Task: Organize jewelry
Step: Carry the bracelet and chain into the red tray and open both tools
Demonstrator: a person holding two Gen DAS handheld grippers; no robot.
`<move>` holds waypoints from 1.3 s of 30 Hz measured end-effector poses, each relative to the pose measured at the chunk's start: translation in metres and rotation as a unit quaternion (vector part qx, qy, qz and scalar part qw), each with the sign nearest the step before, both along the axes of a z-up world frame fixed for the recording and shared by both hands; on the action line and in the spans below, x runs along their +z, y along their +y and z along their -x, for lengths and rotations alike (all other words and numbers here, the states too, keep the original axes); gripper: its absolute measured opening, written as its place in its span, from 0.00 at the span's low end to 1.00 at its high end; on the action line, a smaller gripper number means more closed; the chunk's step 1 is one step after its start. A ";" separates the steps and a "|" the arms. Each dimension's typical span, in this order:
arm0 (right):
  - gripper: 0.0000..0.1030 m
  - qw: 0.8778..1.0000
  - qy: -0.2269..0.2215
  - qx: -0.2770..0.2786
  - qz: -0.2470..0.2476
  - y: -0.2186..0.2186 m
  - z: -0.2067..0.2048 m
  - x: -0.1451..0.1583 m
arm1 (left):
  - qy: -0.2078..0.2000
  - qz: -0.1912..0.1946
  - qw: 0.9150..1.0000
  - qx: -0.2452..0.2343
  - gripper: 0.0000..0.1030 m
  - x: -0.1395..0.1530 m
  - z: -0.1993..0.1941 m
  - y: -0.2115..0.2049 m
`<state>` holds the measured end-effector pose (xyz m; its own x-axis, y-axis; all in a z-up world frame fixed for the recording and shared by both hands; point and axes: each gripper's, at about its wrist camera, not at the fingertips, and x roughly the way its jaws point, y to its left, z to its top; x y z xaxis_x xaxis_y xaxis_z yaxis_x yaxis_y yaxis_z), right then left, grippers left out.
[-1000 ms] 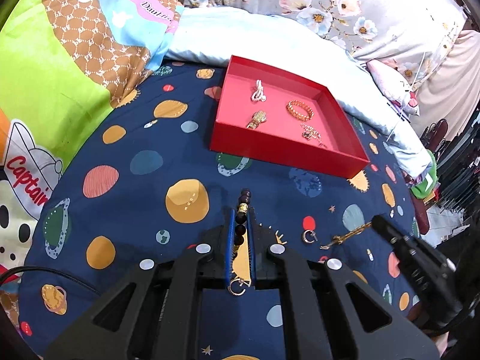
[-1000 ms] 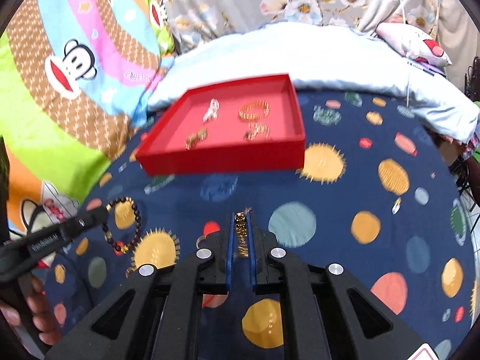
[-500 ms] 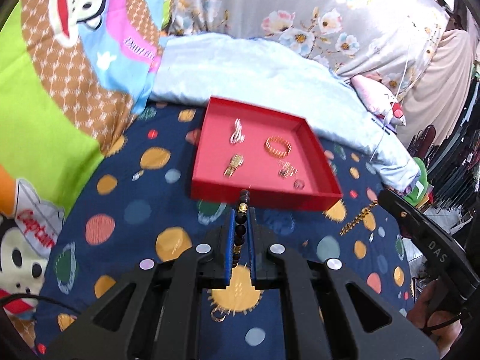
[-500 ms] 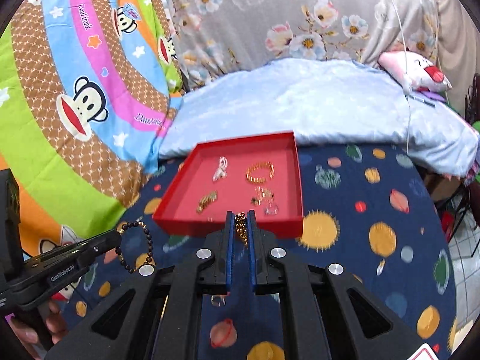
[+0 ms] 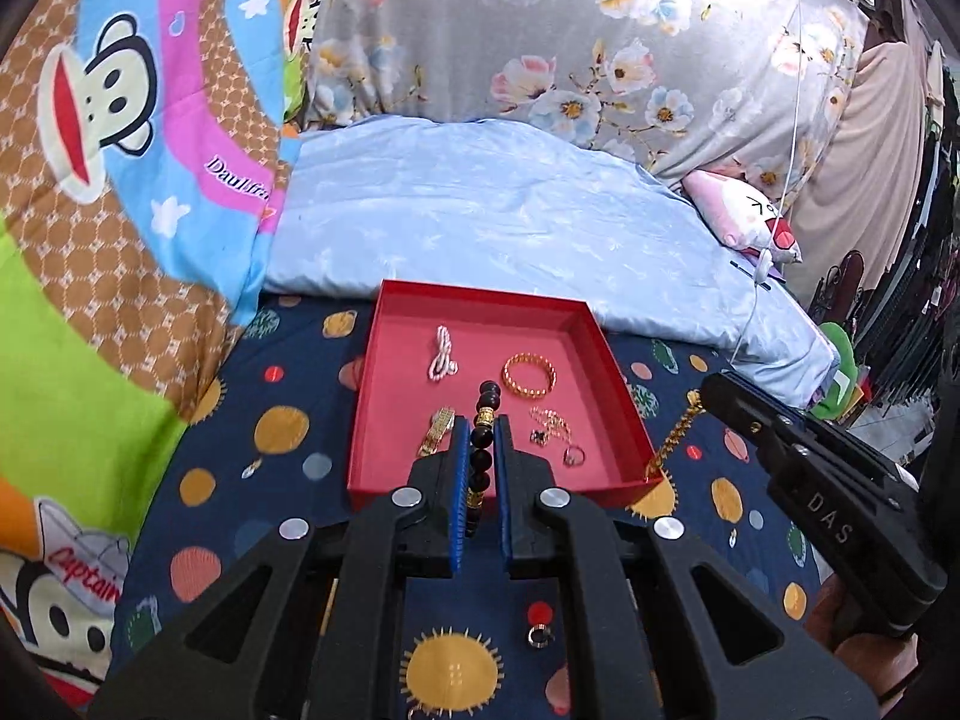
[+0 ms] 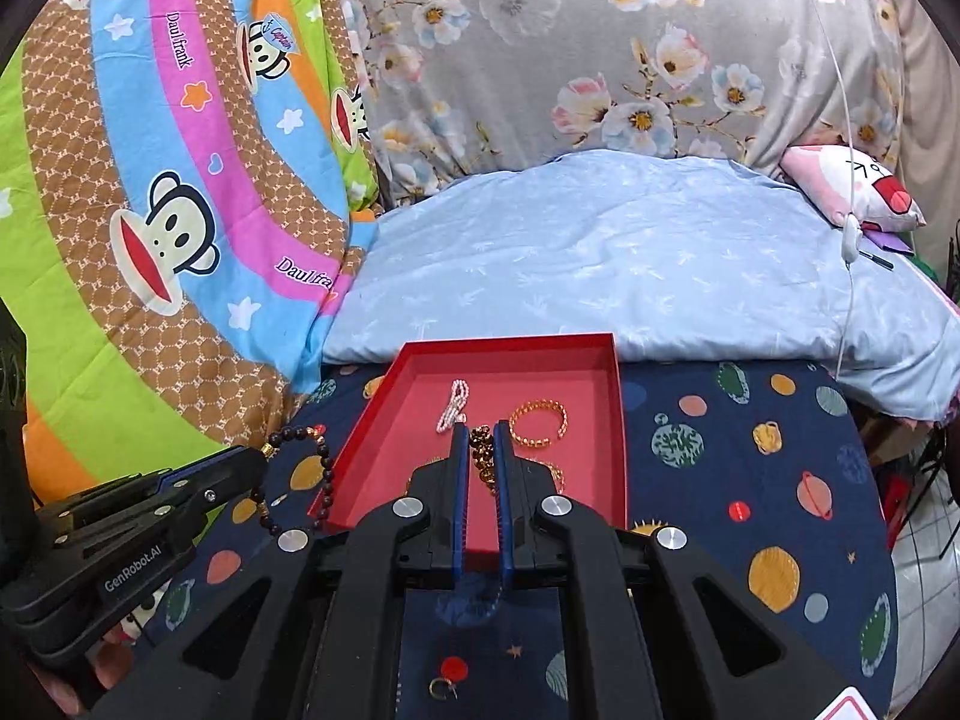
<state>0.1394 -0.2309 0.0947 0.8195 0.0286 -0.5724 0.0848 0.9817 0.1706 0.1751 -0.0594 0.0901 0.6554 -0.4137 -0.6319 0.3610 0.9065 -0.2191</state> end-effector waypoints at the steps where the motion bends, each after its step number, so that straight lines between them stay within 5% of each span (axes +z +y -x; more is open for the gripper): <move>1: 0.07 1.000 0.001 0.000 0.000 0.000 -0.004 0.000 | -0.001 -0.001 1.000 0.000 0.07 0.000 -0.003 -0.002; 39: 0.07 0.996 0.087 0.004 -0.024 -0.008 -0.079 -0.073 | 0.047 -0.044 0.998 0.020 0.07 -0.049 -0.095 -0.032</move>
